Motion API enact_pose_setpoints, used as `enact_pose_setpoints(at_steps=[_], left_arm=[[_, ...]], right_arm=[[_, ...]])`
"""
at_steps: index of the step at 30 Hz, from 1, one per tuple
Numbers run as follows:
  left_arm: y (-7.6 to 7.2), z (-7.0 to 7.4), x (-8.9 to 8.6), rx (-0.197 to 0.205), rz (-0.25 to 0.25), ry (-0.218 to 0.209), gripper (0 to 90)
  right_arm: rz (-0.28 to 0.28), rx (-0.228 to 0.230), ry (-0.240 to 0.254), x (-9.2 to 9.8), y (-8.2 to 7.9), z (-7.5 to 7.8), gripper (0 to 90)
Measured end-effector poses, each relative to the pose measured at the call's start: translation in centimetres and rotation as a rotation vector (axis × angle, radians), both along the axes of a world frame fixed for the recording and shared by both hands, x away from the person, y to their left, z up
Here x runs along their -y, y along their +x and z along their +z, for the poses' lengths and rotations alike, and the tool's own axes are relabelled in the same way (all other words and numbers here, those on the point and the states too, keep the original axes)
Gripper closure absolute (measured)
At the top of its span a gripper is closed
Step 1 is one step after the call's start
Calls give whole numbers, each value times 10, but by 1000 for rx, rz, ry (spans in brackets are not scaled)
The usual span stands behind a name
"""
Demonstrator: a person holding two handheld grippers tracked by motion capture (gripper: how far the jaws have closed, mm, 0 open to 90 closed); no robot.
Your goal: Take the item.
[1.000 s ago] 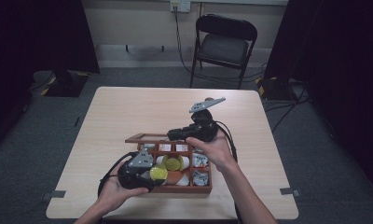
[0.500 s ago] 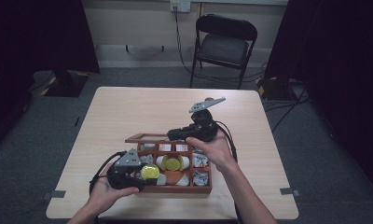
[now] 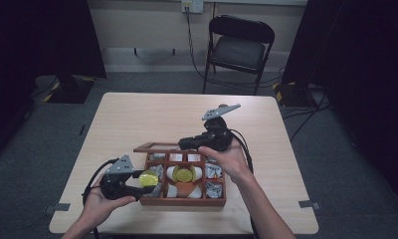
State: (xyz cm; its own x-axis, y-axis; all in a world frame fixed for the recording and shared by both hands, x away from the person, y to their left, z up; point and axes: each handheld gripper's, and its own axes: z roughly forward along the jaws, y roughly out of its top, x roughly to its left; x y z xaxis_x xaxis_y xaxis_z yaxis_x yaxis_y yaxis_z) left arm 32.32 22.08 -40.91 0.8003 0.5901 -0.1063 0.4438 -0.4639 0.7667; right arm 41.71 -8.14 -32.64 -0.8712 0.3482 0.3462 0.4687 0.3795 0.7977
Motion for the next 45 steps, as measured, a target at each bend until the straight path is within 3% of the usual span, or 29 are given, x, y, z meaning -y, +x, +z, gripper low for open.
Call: enact_pose_setpoints(at_steps=[8, 13, 20, 27, 36, 45], left_arm=[[6, -1, -20, -12, 70, -27, 405], [10, 2, -27, -5, 88, -35, 405], [19, 2, -33, -6, 116, -8, 405], [37, 1, -45, -17, 165, 11, 405], [61, -11, -51, -47, 206, 28, 405], [74, -22, -47, -74, 224, 59, 405]], right_arm=[[0, 1, 0, 0, 0, 0, 822], [0, 1, 0, 0, 0, 0, 823], [0, 0, 0, 0, 0, 0, 823], [0, 1, 0, 0, 0, 0, 823], [-1, 6, -2, 0, 0, 0, 823], [0, 6, -1, 0, 0, 0, 823]])
